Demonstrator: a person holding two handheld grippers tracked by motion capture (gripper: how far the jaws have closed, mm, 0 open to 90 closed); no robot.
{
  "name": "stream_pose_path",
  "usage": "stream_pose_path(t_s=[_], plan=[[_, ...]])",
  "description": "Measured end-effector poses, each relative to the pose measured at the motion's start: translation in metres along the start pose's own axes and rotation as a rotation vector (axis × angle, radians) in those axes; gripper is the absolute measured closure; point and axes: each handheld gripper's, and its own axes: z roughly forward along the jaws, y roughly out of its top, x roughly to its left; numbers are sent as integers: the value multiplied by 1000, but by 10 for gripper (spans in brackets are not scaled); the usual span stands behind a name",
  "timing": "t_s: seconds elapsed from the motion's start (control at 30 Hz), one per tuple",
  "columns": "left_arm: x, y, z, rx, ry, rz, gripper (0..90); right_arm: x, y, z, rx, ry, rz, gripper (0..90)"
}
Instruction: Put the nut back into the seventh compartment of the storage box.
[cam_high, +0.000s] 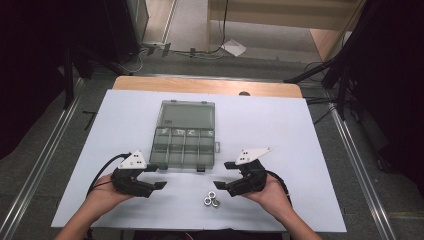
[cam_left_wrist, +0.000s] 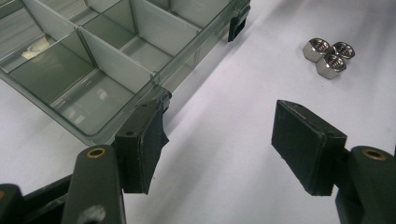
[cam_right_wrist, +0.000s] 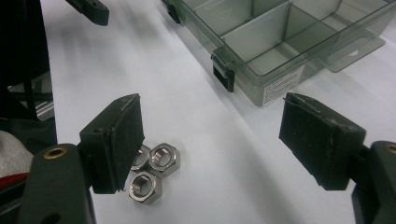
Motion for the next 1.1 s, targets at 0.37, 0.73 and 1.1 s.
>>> stream_pose_path(t_s=[0.37,0.73,1.1], plan=[[1,-2,-1,3,6,2,343,6,-7,2,9,-15,-21,244],[1,-2,-2,-2,12,0,344,15,-16,3,27,-26,-35,257],[2,-2,-2,-6,6,-3,344,25,-23,6,41,-26,-57,310]])
